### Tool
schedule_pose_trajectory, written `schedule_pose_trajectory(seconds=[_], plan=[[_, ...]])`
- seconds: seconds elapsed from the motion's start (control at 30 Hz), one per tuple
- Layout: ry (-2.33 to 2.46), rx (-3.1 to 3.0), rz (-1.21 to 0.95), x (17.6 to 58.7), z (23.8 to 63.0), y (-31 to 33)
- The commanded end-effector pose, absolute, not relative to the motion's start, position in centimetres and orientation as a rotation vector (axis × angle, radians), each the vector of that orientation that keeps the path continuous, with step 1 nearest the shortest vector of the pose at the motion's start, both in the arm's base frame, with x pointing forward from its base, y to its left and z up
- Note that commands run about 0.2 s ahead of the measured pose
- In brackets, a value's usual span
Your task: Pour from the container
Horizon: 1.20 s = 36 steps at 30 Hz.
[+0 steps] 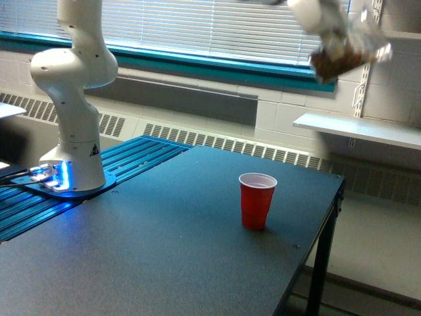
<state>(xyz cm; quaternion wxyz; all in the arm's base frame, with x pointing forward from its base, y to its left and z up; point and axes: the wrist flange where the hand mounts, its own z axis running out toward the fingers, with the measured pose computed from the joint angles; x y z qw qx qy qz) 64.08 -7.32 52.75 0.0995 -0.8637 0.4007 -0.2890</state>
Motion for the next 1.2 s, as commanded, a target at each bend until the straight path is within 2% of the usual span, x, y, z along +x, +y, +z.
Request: schedule_pose_trajectory(seconds=[0.03,0.5,1.2], plan=[[1.183,-2.53,-0.935,63.0,55.0,-8.1],[1.107,-2.591,-0.95,60.6,54.5,-6.9],[0.881,-2.743,-0.905,55.3,50.5,-3.5]])
